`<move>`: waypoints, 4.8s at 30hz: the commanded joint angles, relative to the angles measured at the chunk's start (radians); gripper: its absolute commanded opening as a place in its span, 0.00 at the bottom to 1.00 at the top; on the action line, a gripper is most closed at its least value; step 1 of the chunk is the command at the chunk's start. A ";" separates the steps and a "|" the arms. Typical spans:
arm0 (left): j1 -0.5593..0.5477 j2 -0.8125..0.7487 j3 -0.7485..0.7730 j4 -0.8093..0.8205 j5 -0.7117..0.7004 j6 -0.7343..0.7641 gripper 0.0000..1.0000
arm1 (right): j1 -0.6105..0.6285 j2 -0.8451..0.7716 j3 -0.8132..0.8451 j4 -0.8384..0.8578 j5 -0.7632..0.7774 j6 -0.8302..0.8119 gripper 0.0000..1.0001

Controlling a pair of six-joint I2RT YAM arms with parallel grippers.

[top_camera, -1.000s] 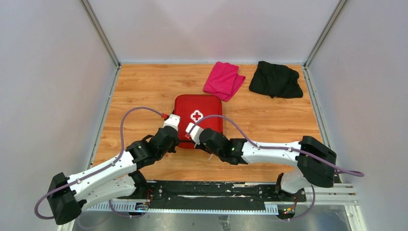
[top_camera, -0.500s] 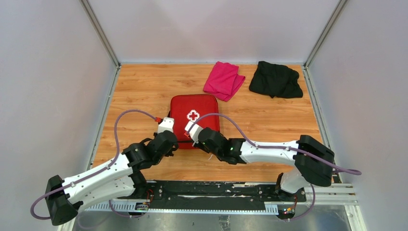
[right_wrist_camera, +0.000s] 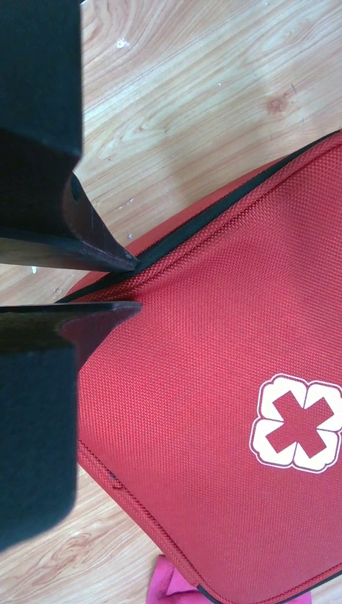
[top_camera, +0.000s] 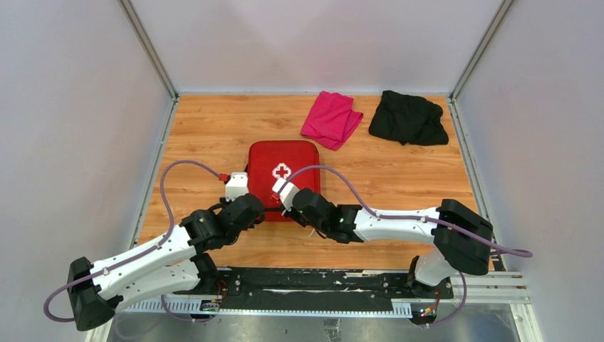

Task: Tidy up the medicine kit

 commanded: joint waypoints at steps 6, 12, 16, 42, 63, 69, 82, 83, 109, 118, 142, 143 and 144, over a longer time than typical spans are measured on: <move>0.021 0.031 0.057 -0.091 -0.171 0.008 0.00 | -0.008 0.015 0.001 -0.041 0.054 0.053 0.05; 0.020 -0.007 0.037 -0.007 0.057 0.102 0.00 | -0.010 0.018 0.004 -0.036 0.053 0.059 0.05; -0.010 0.009 0.035 0.023 0.177 0.110 0.00 | -0.014 0.019 0.002 -0.032 0.050 0.066 0.05; -0.224 0.171 -0.027 0.389 0.216 0.086 0.00 | -0.032 -0.195 -0.196 0.169 -0.184 0.110 0.13; -0.224 0.097 -0.088 0.273 0.121 0.066 0.00 | -0.462 -0.209 0.107 -0.219 -0.148 0.187 0.46; -0.215 0.102 -0.076 0.179 0.067 0.021 0.00 | -0.572 0.097 0.435 -0.358 -0.263 0.135 0.45; -0.012 0.076 -0.040 0.163 0.146 0.180 0.00 | -0.633 0.496 0.842 -0.696 -0.375 0.121 0.34; 0.006 0.082 -0.034 0.171 0.159 0.202 0.00 | -0.633 0.489 0.825 -0.700 -0.383 0.122 0.33; 0.130 0.141 -0.009 0.352 0.347 0.518 0.00 | -0.408 -0.535 -0.036 -0.384 -0.598 -0.110 0.48; 0.130 0.120 -0.028 0.338 0.354 0.518 0.00 | -0.072 -0.461 -0.108 -0.383 -0.582 -0.612 0.62; 0.130 0.079 -0.066 0.362 0.402 0.481 0.00 | -0.002 -0.146 -0.085 -0.266 -0.408 -0.741 0.53; 0.130 0.077 -0.066 0.361 0.402 0.476 0.00 | -0.002 -0.138 -0.086 -0.249 -0.391 -0.719 0.51; 0.129 0.074 -0.065 0.358 0.401 0.471 0.00 | -0.002 -0.132 -0.089 -0.235 -0.373 -0.701 0.49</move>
